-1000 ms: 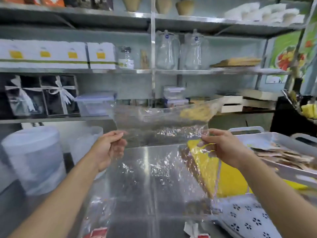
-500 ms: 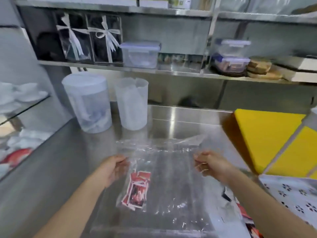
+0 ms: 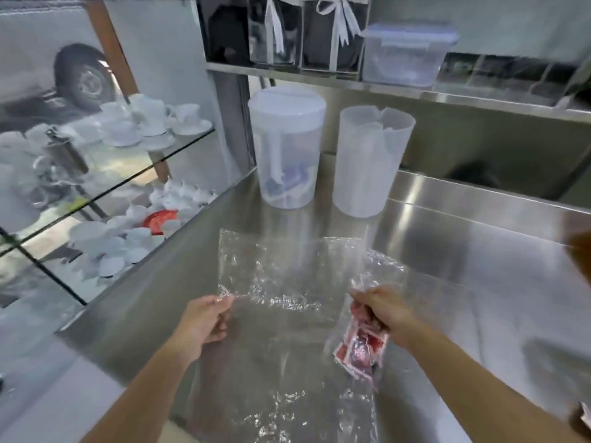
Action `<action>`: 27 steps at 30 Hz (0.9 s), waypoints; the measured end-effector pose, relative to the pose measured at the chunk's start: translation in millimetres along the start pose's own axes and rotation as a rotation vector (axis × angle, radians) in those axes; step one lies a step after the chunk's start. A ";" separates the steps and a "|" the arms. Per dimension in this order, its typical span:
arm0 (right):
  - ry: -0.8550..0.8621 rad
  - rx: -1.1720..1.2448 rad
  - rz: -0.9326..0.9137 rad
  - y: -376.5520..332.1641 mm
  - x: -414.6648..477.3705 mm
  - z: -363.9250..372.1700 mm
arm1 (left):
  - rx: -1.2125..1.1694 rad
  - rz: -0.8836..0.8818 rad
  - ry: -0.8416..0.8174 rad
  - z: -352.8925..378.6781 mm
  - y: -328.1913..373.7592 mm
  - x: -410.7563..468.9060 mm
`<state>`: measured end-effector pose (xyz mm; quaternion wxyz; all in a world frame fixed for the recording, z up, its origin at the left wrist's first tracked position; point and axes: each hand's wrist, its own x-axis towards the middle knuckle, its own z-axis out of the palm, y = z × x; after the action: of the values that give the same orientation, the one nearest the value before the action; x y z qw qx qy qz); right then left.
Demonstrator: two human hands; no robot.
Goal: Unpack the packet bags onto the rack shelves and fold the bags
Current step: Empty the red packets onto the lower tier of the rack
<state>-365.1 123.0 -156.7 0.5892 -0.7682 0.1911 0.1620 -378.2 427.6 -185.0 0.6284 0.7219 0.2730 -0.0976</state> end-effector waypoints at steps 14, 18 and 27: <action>0.102 -0.062 -0.026 -17.1 75.4 80.7 | 0.224 -0.019 0.319 -29.5 1.1 77.7; 0.113 -0.089 -0.078 -20.1 74.2 65.8 | 0.685 0.105 0.456 -19.5 20.3 69.9; 0.424 -0.475 -0.273 9.5 48.8 -32.3 | 0.861 0.679 0.048 135.1 52.0 3.5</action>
<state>-326.3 84.5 -179.6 0.3575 -0.9189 0.1617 -0.0416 -321.2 295.5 -168.2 0.2657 0.9634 -0.0255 0.0242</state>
